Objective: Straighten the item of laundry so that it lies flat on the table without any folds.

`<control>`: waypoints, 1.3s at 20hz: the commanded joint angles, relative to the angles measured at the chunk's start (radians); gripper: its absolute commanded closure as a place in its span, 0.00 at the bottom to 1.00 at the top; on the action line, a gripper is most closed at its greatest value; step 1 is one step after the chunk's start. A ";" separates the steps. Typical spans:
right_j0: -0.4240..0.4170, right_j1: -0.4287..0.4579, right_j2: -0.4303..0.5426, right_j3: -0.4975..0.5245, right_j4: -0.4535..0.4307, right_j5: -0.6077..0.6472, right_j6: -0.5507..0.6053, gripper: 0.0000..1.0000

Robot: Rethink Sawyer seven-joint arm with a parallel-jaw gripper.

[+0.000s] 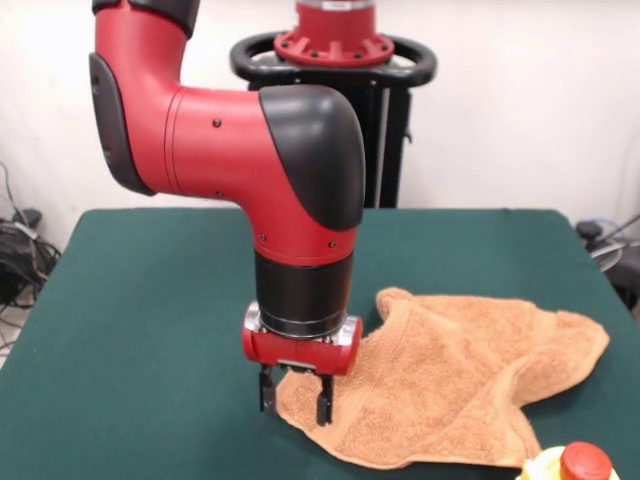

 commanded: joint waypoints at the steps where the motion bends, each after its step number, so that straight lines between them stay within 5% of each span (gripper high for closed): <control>1: 0.005 -0.014 0.084 0.110 0.020 0.040 0.061 0.00; 16: 0.017 -0.005 0.078 0.065 0.011 0.071 0.038 0.00; 26: 0.008 0.108 0.099 -0.061 -0.011 0.050 -0.017 0.00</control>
